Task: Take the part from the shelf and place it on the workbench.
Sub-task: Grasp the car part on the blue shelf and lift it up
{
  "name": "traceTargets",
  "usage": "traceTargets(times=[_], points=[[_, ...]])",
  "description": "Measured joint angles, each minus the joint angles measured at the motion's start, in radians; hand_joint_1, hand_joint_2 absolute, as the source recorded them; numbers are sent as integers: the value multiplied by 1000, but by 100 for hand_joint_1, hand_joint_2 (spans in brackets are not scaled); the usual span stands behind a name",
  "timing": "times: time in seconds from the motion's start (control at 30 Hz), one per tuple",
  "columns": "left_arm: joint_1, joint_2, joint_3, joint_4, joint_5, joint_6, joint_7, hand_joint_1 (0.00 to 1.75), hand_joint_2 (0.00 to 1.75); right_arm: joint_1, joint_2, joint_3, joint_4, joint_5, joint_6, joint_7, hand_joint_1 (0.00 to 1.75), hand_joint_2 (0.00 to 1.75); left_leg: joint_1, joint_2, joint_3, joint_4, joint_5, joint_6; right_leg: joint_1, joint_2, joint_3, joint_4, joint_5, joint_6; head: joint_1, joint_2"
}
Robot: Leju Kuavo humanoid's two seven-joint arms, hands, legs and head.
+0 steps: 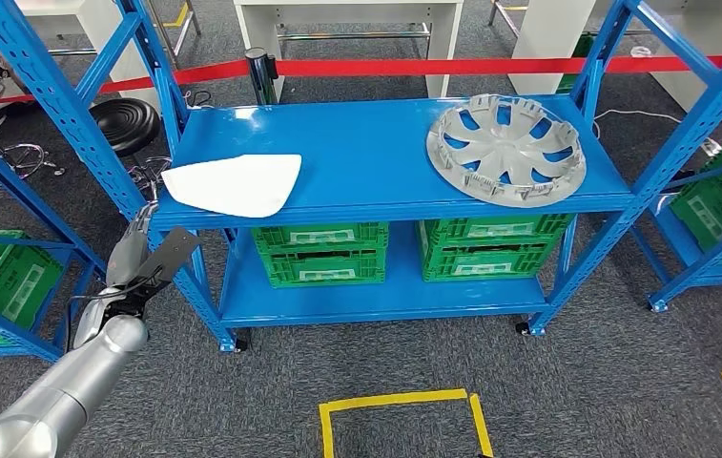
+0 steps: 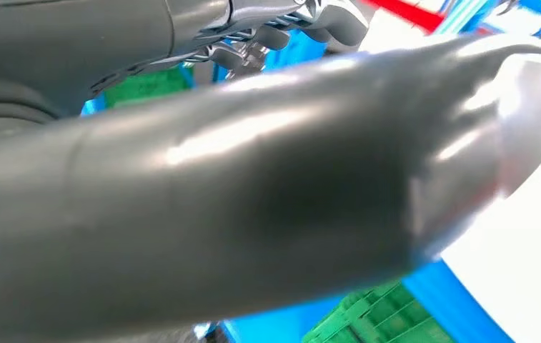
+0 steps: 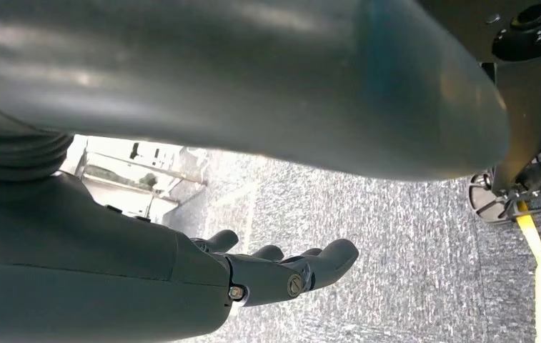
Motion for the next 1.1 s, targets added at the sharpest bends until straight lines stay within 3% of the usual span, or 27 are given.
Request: traceTargets(times=[0.33,0.7,0.9,1.1], points=[[67,-72,69,-201,-335,-89,49,0,0,1,1,-21,0,-3,-2,0,0,0,-1,0,-1,0,-1,1,-1,0,0,0,0,0,0,0],[131,-130,87,-458,-487,-159,91,0,0,1,1,-33,0,15,-2,0,0,0,-1,0,-1,0,-1,1,-1,0,-1,0,0,0,0,0],[69,-158,87,-467,-550,-157,119,0,0,0,1,-33,0,35,2,0,0,0,-1,0,-2,0,0,2,-1,0,-1,0,1,1,0,0],[-46,-194,86,-369,-583,-176,122,0,0,-2,0,-33,0,53,7,0,0,0,-1,0,-2,1,1,2,-1,0,-1,0,2,2,0,0]])
